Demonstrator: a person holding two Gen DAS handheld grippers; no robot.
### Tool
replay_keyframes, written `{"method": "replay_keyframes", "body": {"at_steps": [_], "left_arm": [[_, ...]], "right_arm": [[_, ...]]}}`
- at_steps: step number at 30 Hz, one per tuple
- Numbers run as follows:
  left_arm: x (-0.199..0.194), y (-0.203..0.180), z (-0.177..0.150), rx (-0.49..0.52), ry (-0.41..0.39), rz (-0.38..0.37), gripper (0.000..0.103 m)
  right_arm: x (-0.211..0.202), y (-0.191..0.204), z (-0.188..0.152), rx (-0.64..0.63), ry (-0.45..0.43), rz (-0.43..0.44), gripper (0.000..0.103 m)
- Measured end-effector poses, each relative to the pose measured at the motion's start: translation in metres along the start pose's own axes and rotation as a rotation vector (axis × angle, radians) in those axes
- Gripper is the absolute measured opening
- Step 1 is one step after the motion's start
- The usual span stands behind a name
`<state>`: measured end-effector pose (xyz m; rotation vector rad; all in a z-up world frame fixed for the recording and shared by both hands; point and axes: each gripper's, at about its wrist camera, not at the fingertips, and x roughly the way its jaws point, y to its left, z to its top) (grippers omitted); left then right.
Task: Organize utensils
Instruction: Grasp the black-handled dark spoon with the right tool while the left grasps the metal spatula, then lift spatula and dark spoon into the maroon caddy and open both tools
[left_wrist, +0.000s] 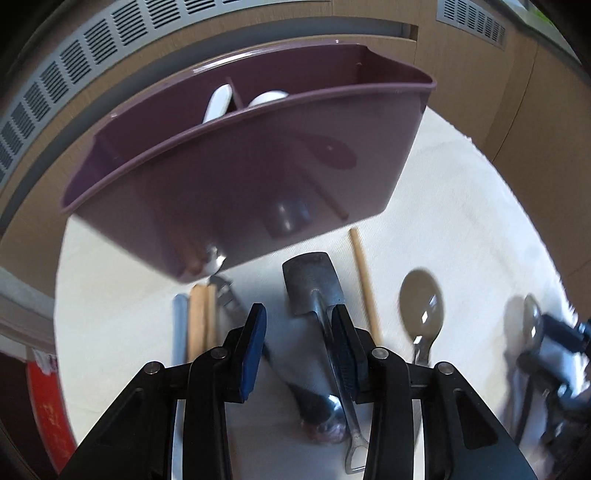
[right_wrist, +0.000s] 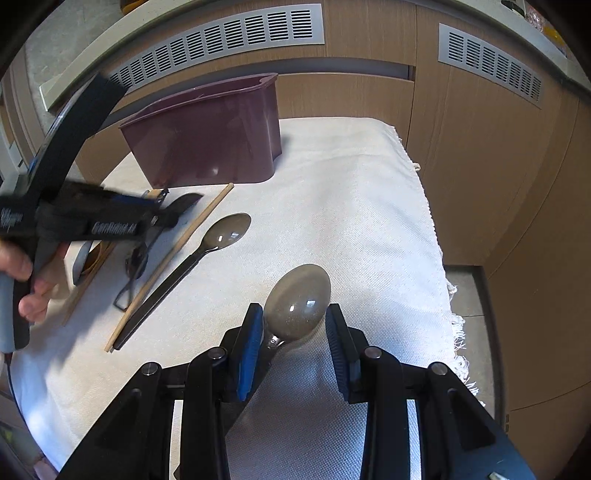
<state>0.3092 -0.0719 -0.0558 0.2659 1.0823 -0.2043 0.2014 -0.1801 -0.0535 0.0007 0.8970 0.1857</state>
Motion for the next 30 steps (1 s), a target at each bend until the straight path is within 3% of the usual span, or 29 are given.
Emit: {"method": "replay_keyframes", "body": {"at_steps": [4,10,20,24,30], "left_arm": [[-0.006,-0.001,-0.023,0.029,0.008,0.009,0.039],[-0.011,0.011,-0.019,-0.078,0.031,-0.134,0.039],[0.012,0.019,0.017,-0.081,0.105,-0.111,0.036],[0.001,0.016,0.009,-0.060,0.028,-0.124,0.033],[-0.081,0.038,-0.055,-0.183,-0.272,-0.130,0.033]], "right_arm": [[-0.001,0.001,-0.001,-0.002,-0.004,0.002,0.032],[0.000,0.008,-0.001,-0.022,-0.001,0.015,0.032],[0.001,0.007,-0.001,-0.022,0.003,0.016,0.032],[-0.004,0.009,-0.001,-0.033,-0.026,0.010,0.032],[-0.016,0.023,0.007,-0.072,-0.084,0.010,0.032]]}}
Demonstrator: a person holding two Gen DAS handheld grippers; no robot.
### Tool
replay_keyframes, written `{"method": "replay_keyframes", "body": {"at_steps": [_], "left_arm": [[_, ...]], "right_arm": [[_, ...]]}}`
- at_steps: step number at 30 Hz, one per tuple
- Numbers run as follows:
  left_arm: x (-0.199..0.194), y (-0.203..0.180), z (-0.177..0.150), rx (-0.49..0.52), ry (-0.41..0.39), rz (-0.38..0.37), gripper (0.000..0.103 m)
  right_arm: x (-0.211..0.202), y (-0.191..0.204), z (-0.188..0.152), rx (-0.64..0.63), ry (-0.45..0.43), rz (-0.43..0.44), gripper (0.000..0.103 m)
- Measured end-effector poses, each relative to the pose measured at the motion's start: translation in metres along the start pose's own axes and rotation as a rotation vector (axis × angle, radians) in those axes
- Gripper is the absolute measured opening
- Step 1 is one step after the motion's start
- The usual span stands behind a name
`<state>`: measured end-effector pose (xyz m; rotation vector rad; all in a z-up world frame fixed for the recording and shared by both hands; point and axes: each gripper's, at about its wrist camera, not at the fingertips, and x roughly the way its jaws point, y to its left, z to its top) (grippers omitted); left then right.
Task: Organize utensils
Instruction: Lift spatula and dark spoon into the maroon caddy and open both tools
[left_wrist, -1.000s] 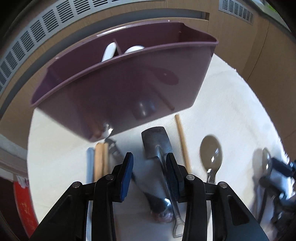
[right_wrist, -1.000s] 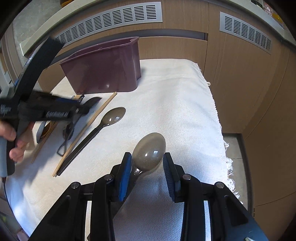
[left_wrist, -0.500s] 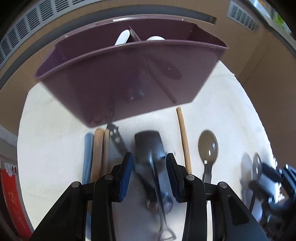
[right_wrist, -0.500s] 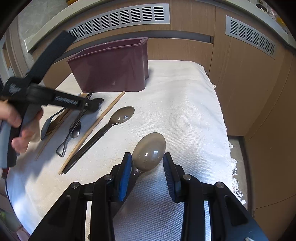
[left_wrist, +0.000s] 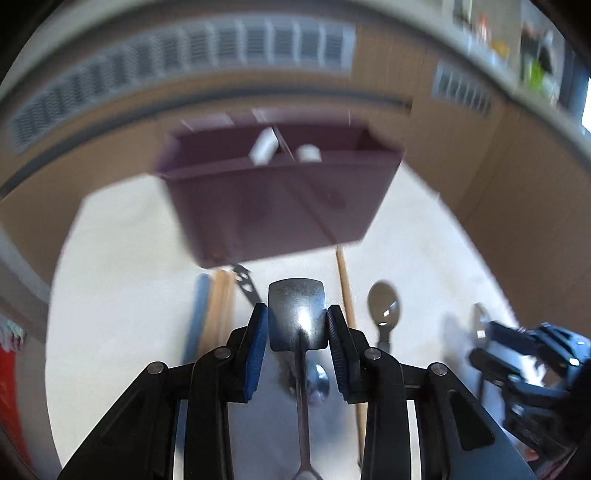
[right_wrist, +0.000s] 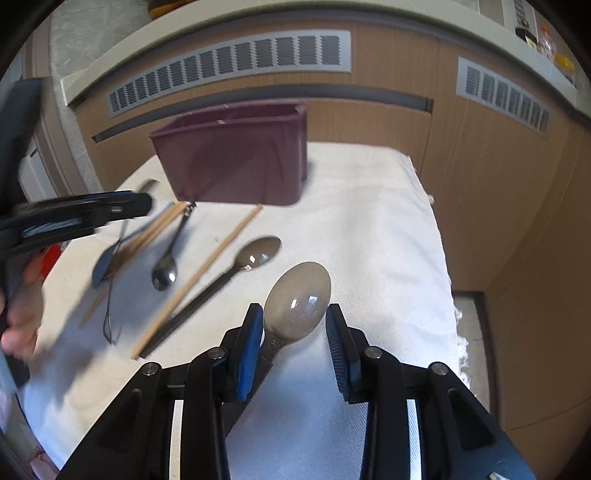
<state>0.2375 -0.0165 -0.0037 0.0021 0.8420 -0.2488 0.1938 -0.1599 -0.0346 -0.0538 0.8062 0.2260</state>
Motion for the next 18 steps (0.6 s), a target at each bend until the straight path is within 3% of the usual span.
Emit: {"method": "replay_keyframes", "body": {"at_steps": [4,11,15,18], "left_arm": [[-0.045,0.011,-0.016,-0.051,-0.174,0.005,0.033],[-0.090,0.005,-0.028,-0.044,-0.318,0.002,0.033],[-0.123,0.007,-0.008,-0.062,-0.405,-0.029,0.033],[-0.156,0.006,0.023,-0.043,-0.517,-0.057,0.033]], "right_arm": [[-0.013,0.012,0.009,-0.031,-0.036,-0.014,0.032],[-0.050,0.033,0.032,-0.113,-0.131,-0.072,0.031],[-0.090,0.039,0.071,-0.171,-0.258,-0.128,0.030],[-0.130,0.043,0.119,-0.207,-0.413,-0.188,0.029]]}}
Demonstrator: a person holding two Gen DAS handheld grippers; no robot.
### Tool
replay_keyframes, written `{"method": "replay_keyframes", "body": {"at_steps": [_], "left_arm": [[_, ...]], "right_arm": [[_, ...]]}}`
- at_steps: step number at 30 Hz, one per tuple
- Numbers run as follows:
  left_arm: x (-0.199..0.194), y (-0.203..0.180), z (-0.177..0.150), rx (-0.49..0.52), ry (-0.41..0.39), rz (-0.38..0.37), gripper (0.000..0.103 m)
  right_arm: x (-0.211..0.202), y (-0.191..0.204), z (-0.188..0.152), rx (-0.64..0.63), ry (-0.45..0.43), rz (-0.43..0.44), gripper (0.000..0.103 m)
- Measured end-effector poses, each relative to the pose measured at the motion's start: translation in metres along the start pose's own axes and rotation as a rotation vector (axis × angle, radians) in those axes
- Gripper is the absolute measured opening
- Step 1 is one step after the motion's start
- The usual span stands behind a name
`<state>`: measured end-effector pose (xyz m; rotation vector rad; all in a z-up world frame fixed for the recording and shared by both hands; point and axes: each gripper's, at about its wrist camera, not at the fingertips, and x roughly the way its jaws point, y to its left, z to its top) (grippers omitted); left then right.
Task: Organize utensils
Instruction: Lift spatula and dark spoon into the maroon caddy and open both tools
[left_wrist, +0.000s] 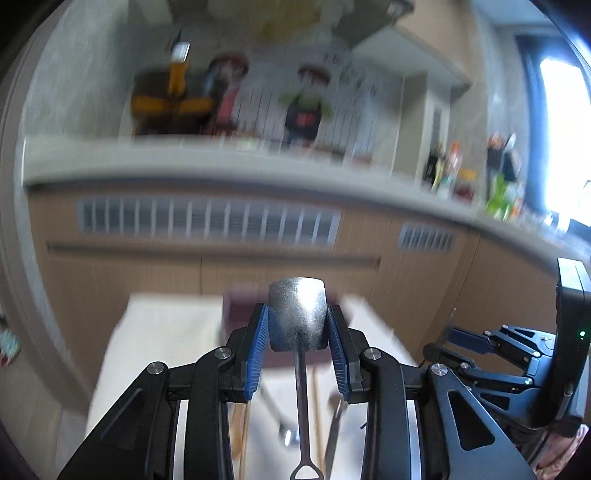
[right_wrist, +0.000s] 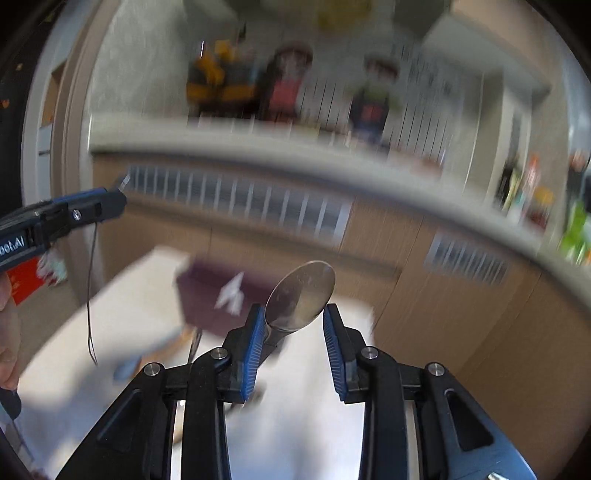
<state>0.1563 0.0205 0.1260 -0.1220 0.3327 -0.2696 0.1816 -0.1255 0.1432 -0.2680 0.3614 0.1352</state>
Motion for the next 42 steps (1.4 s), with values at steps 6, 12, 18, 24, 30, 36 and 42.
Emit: {"method": "replay_keyframes", "body": {"at_steps": [6,12,18,24,30,36,42], "left_arm": [[0.007,0.002,0.094,-0.012,-0.192,-0.031,0.033],[0.039,0.010,0.124,0.014,-0.300,0.022,0.033],[0.094,0.025,0.109,0.017,-0.281,0.071,0.033],[0.145,0.040,0.073,0.018,-0.215,0.116,0.033],[0.186,0.055,0.040,-0.003,-0.135,0.138,0.033],[0.209,0.066,0.001,-0.013,-0.034,0.141,0.033],[0.214,0.066,-0.027,-0.005,0.055,0.137,0.034]], "right_arm": [[0.003,-0.018,0.075,-0.011,-0.138,-0.074,0.028],[0.036,-0.022,0.092,-0.020,-0.131,-0.092,0.028],[0.085,-0.016,0.072,-0.021,-0.041,-0.068,0.027],[0.128,-0.006,0.044,-0.044,0.048,-0.038,0.027],[0.159,0.006,0.017,-0.044,0.121,0.002,0.026],[0.182,0.016,-0.006,-0.022,0.198,0.080,0.025],[0.196,0.025,-0.027,-0.005,0.255,0.156,0.026]]}}
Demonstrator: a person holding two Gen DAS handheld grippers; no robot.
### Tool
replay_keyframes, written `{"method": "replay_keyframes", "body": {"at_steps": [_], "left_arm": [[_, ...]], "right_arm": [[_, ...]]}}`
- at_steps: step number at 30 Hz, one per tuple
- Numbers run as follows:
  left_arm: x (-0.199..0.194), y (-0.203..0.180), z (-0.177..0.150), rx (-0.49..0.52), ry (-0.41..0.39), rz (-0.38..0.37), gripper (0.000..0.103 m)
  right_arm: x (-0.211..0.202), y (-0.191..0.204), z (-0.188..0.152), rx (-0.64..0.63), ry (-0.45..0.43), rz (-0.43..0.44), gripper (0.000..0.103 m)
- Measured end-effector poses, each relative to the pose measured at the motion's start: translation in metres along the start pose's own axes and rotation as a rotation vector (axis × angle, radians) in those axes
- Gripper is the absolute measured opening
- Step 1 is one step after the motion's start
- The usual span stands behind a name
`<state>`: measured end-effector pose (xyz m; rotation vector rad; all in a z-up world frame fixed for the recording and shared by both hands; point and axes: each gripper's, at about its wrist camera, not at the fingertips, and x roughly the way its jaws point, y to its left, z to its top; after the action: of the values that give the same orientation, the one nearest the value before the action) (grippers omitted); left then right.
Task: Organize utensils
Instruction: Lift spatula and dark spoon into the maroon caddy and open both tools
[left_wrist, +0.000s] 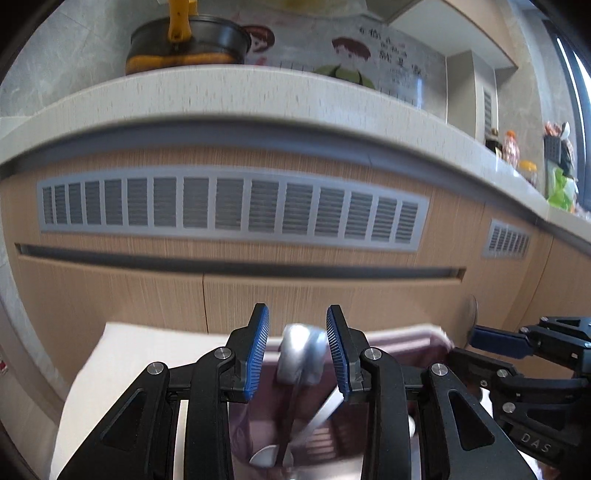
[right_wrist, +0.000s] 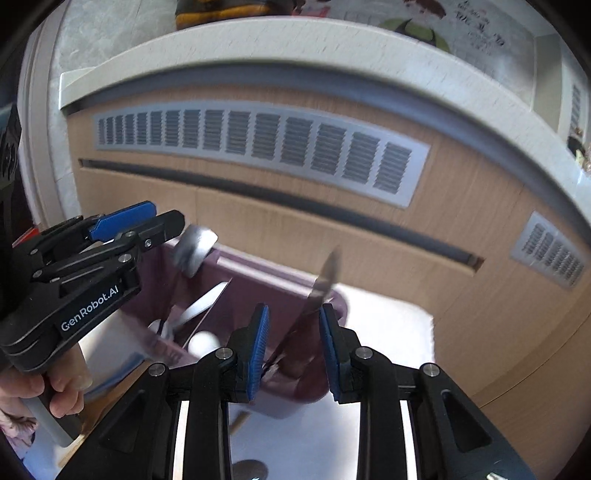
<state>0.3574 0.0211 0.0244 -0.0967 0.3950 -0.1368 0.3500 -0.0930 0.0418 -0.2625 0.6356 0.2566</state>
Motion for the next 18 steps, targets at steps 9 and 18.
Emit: {"method": "replay_keyframes", "body": {"at_steps": [9,18], "left_arm": [[-0.024,0.011,-0.005,-0.048,0.099,-0.004,0.045],[-0.085,0.022,-0.031,-0.035,0.151,0.062,0.062]], "right_arm": [[-0.019,0.002,-0.017,0.018,-0.029,-0.017,0.081],[-0.051,-0.013,-0.048,0.168,0.013,0.049,0.097]]}}
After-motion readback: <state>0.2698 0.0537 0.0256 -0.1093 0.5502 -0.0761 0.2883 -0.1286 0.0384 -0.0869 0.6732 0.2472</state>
